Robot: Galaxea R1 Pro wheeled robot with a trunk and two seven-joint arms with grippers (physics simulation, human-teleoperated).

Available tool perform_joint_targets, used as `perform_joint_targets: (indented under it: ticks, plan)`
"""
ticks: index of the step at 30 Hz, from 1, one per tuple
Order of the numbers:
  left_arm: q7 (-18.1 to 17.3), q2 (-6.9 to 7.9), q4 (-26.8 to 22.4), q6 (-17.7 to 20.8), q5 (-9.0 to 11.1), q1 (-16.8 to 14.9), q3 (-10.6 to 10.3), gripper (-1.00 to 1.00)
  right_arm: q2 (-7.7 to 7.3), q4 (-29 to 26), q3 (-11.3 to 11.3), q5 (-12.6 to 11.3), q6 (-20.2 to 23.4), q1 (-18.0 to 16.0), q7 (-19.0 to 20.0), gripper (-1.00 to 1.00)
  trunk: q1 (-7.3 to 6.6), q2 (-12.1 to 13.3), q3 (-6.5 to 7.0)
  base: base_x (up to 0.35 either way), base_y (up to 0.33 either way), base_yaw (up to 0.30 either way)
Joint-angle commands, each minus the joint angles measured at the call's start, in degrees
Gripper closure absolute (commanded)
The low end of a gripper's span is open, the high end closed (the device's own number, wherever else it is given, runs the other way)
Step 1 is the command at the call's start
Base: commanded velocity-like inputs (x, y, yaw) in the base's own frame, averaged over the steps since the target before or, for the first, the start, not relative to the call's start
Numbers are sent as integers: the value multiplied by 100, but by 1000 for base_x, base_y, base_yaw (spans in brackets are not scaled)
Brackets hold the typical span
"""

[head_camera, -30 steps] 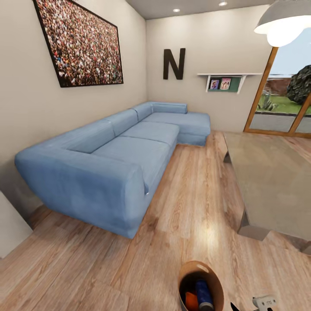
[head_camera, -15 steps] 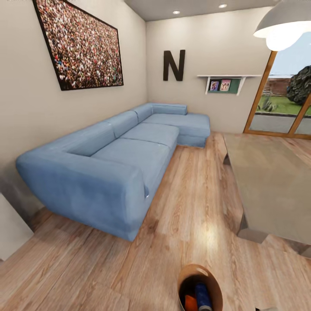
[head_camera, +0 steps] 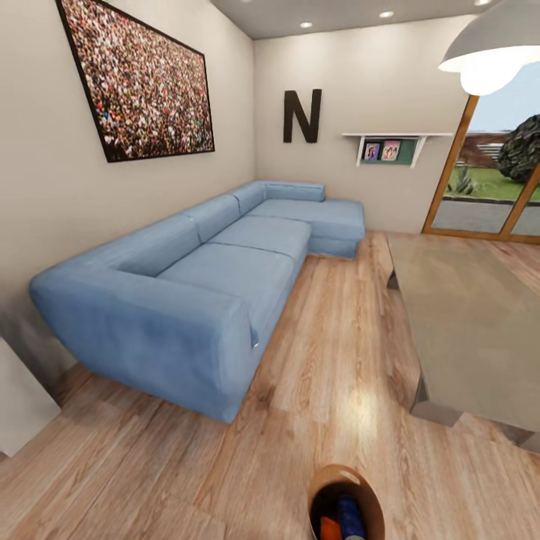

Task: Put the three can of soda from the living room inside the tash can in the kitchen.

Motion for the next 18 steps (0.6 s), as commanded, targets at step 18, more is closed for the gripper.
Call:
perform_joint_targets:
  ticks: [18]
  plan:
    - [15,-8,165,-904,36,488,16,-100,-343,1729,-87,15,-969,0,-18,-100,-396,723,324,0,0,0]
